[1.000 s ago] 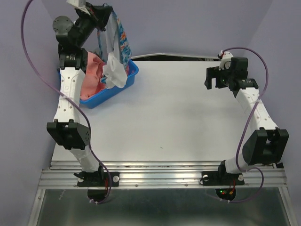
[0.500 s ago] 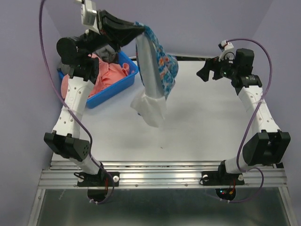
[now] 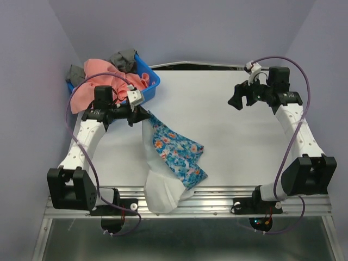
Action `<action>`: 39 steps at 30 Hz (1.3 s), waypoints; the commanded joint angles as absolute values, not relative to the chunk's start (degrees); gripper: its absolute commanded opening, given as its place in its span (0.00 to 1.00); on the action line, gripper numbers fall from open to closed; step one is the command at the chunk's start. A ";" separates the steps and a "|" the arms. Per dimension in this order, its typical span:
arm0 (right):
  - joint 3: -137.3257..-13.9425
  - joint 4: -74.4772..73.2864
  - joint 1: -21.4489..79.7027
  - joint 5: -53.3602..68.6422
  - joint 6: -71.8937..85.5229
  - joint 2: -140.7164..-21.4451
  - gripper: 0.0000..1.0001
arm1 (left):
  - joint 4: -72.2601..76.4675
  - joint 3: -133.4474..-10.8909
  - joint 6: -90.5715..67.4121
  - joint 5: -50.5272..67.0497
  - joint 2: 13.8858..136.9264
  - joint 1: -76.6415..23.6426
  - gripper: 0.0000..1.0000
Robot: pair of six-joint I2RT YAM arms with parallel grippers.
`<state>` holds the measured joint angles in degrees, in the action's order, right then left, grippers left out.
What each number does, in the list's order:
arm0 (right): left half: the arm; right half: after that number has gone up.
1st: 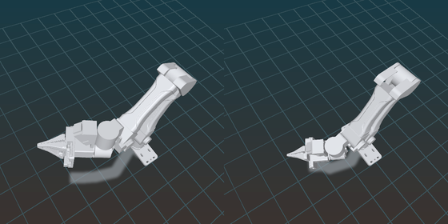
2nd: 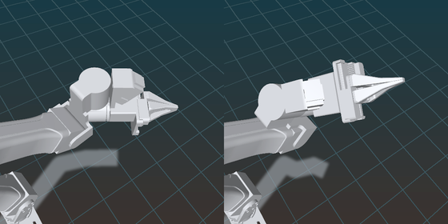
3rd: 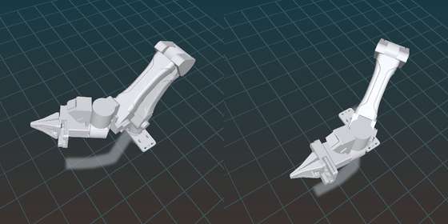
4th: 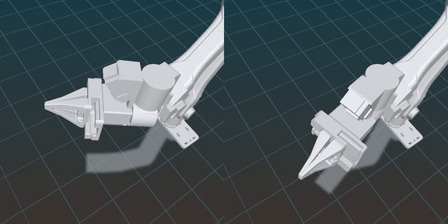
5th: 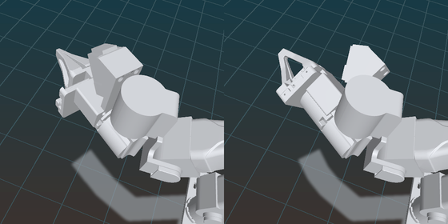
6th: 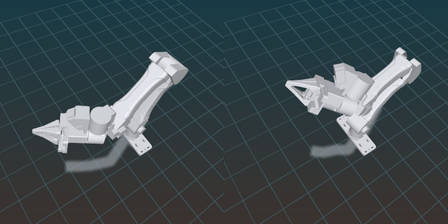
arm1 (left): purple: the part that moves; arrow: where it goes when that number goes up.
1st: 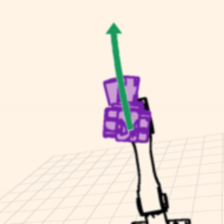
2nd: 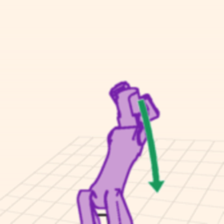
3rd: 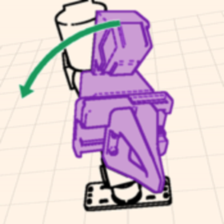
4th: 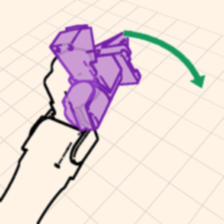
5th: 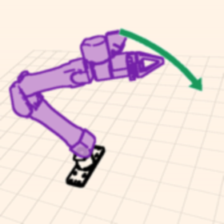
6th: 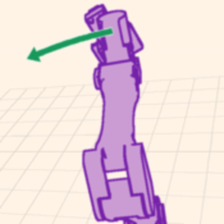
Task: Fold and stack the skirts
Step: Move the skirt to the center of the board, then flatten the skirt out
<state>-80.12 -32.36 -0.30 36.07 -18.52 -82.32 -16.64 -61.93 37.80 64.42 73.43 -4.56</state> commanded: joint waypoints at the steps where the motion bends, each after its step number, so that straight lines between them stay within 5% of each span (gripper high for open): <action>1: -77.00 -40.33 0.43 42.35 -24.25 -81.21 0.87 | -54.27 -66.27 81.86 52.13 80.66 -1.95 0.04; 9: -71.47 -41.58 11.32 41.49 -21.98 -86.30 0.83 | -59.85 -60.82 96.23 37.45 79.63 -0.53 0.20; 12: -70.84 -36.31 15.46 38.68 -17.33 -89.81 0.85 | -60.90 -62.39 94.75 35.59 80.42 0.52 0.44; 13: -71.10 -34.99 16.51 38.50 -16.01 -90.87 0.86 | -61.60 -63.36 94.75 36.47 80.51 1.83 0.71; 18: -74.08 -23.65 18.37 38.14 -7.22 -100.53 0.86 | -63.37 -71.09 92.21 44.29 78.40 3.87 0.82; 24: -80.95 -28.12 21.88 43.68 -3.87 -111.35 0.77 | -60.83 -78.39 82.81 50.01 77.87 2.29 0.82; 33: -78.40 -18.99 25.93 40.87 -0.09 -116.36 0.73 | -44.04 -69.79 69.88 44.22 74.97 -14.75 0.82; 34: -78.92 -18.29 26.62 40.87 -0.17 -116.89 0.69 | -42.99 -69.18 68.66 43.95 75.14 -15.98 0.82; 36: -80.15 -17.67 27.15 42.18 -1.83 -118.03 0.34 | -41.41 -67.33 66.81 43.42 75.50 -18.62 0.82; 37: -80.16 -18.01 27.16 42.19 -1.85 -118.12 0.34 | -41.40 -67.32 66.80 43.42 75.50 -19.33 0.82; 38: -81.64 -20.28 27.16 42.10 -4.46 -117.78 0.13 | -41.31 -67.06 66.71 43.42 75.93 -20.55 0.80; 39: -82.26 -21.17 27.16 41.32 -5.53 -117.16 0.04 | -41.48 -67.06 66.97 43.77 76.20 -21.18 0.80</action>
